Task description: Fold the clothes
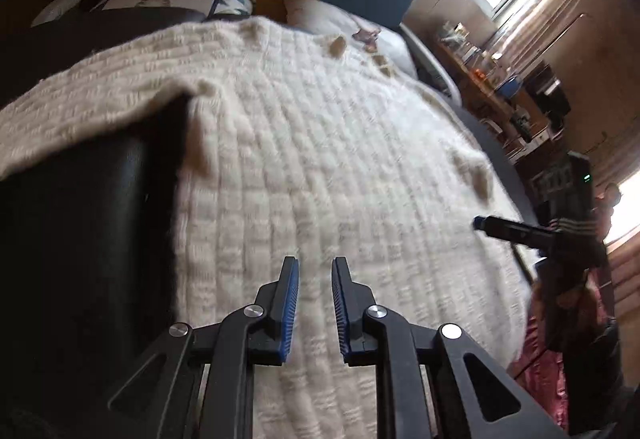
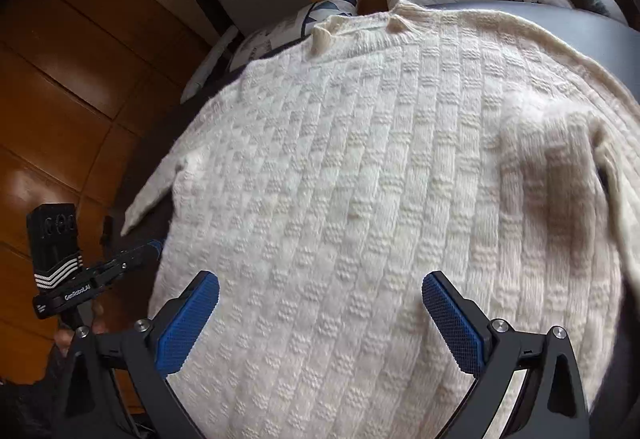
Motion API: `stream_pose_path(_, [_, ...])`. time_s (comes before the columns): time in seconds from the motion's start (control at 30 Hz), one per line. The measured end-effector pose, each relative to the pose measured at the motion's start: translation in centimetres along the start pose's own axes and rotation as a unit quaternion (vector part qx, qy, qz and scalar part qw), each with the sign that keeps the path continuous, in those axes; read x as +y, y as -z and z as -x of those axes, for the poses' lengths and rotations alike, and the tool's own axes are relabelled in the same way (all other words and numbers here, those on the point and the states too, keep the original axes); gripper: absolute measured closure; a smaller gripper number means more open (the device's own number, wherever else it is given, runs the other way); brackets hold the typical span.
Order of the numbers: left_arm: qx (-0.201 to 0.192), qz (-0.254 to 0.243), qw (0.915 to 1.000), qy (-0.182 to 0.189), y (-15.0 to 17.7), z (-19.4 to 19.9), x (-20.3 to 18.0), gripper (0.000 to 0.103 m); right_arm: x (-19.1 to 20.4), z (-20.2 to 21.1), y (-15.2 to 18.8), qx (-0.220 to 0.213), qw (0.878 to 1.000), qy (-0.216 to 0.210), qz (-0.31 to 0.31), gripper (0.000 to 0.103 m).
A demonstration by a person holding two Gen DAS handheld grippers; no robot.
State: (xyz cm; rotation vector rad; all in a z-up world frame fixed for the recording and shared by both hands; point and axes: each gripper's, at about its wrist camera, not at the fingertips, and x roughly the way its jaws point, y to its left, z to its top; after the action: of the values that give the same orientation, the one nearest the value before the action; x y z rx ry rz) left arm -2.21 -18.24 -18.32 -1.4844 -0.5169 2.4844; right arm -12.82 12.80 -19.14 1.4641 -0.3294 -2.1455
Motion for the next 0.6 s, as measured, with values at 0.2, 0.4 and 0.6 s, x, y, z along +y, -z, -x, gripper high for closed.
stream_pose_path(0.2, [0.003,0.004,0.9991,-0.043,2.9,-0.2,0.7,0.088,0.4,-0.3,4.1,0.024,0.996,0.086,0.025,0.000])
stream_pose_path(0.4, [-0.004,0.073,0.9973,0.012,3.0,1.9,3.5,0.088,1.9,-1.2,6.0,0.031,0.983,0.156,0.097,0.000])
stream_pose_path(0.6, [-0.097,0.236,0.9667,-0.012,7.1,11.4,15.4,0.079,2.2,-1.1,5.9,0.021,0.982,0.170,0.084,0.000])
